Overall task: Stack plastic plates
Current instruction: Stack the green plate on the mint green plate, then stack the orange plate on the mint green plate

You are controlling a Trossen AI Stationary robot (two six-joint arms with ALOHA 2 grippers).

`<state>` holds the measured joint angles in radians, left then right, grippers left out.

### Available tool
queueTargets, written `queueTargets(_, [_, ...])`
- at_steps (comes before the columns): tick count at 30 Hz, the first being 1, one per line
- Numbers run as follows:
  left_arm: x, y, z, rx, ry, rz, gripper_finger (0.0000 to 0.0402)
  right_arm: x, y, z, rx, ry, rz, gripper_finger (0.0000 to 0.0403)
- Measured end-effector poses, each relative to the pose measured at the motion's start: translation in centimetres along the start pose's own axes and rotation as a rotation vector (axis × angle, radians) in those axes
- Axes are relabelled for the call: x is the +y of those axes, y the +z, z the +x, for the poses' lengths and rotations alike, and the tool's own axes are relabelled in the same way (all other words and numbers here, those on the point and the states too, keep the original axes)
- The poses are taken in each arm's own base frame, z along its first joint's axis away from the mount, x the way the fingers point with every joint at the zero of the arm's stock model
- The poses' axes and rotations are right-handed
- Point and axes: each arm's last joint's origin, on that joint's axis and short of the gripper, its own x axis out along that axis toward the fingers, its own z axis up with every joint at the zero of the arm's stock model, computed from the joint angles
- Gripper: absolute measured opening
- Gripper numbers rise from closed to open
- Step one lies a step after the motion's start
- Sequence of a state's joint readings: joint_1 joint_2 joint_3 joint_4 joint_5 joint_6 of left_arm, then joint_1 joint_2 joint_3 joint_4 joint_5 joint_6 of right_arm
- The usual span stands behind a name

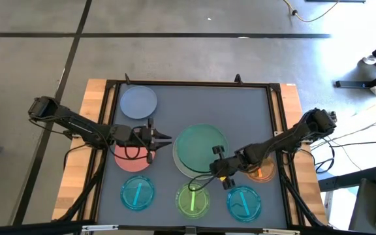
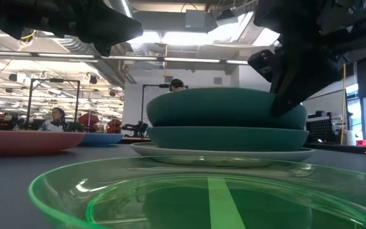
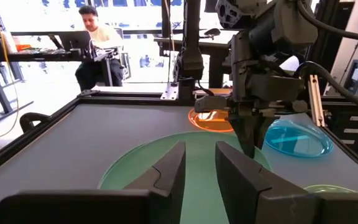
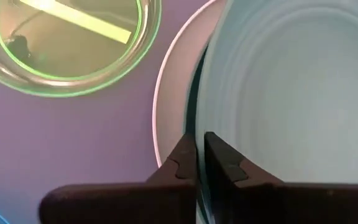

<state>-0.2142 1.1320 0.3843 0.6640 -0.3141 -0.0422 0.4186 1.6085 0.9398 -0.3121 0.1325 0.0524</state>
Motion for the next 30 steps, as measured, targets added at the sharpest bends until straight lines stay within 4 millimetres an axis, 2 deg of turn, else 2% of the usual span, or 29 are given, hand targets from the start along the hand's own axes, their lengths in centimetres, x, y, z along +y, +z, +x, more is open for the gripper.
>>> queueTargets(8, [0.0,0.0,0.0,0.0,0.0,-0.001,0.0082,0.2,0.3,0.0,-0.032,0.075,0.004,0.0105])
queueTargets(13, [0.0,0.0,0.0,0.0,-0.004,-0.008,0.0082,0.2,1.1,-0.1,-0.101,0.079,0.005,0.0143])
queueTargets(19, [-0.1,-0.5,0.2,0.03,-0.008,-0.005,0.0082,0.2,2.7,-1.1,-0.158,0.076,-0.057,0.0162])
queueTargets(23, [-0.1,-1.5,0.4,0.117,0.013,-0.037,0.0082,0.2,3.2,-1.6,-0.204,0.07,-0.108,0.0162])
queueTargets(30, [-0.4,-0.6,1.0,0.316,0.051,-0.052,0.0082,0.3,3.7,-1.1,-0.373,0.051,-0.183,0.0161])
